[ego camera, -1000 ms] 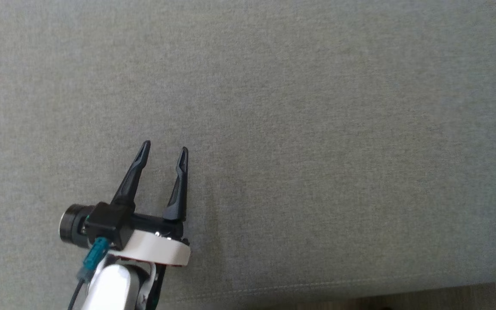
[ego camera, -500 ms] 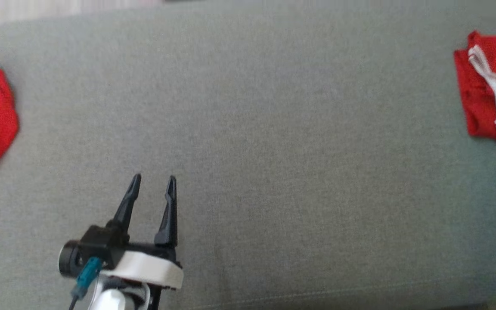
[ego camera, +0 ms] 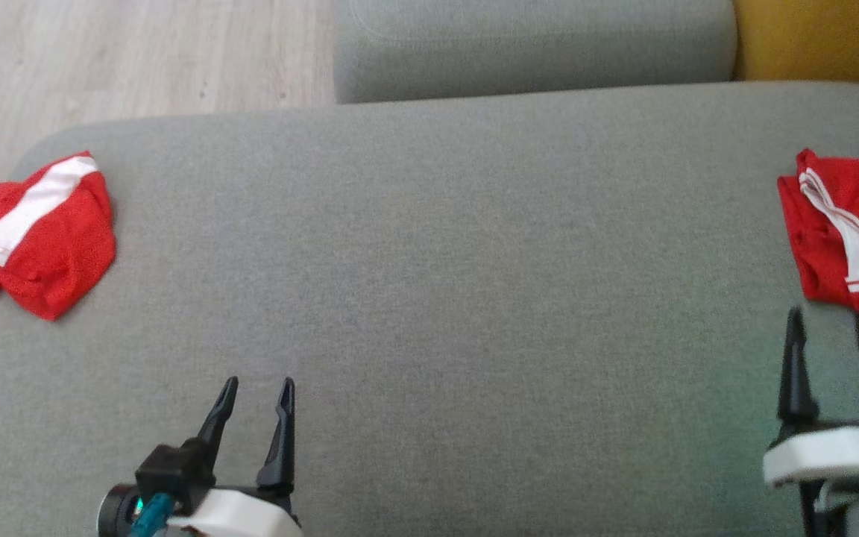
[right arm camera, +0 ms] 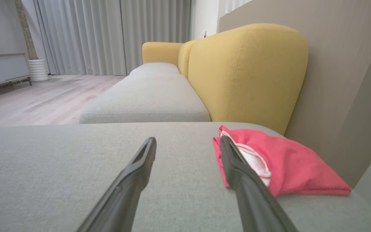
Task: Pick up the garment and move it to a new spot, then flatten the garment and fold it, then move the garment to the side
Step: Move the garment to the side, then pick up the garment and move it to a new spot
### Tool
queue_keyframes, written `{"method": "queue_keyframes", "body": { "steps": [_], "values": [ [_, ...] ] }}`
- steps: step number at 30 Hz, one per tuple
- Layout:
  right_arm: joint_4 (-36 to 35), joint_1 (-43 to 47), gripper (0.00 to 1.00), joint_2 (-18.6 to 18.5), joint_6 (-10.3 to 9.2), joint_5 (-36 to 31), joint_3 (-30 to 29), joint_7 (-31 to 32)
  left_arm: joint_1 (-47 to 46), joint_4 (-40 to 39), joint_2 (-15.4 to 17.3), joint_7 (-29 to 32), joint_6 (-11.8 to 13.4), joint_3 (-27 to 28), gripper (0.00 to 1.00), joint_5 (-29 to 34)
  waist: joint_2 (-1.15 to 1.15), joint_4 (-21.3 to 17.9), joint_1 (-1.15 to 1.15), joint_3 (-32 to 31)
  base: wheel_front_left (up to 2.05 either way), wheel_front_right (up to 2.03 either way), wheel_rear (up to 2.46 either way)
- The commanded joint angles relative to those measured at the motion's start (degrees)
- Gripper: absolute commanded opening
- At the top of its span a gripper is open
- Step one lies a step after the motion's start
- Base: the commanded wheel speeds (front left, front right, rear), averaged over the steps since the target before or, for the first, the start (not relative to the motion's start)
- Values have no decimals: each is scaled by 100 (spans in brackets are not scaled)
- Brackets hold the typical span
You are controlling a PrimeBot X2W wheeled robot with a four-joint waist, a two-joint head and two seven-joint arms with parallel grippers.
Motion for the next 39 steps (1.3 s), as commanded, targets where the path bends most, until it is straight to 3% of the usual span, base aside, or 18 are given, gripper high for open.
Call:
{"method": "queue_keyframes", "body": {
  "steps": [1, 10, 31, 39],
  "values": [
    [-233, 49, 100, -8, -4, 45, 201, -68, -104, -112, -19, -71, -46, 262, 100, 46, 0, 61, 1, -124, 0, 0, 0],
    [-4, 604, 100, 28, -4, 130, 894, -77, 4, 1, -19, -71, -13, 348, 100, -13, 0, 123, 1, -291, 0, 0, 0],
    [-27, 837, 100, 30, -4, 378, 931, -78, -50, -46, -19, -71, -23, 299, 100, 21, 0, 206, 1, -311, 0, 0, 0],
    [-65, 897, 100, 30, -4, 445, 946, -78, -167, -32, -19, -71, -46, 210, 100, 24, 0, 919, 1, -285, 0, 0, 0]
  ]
}}
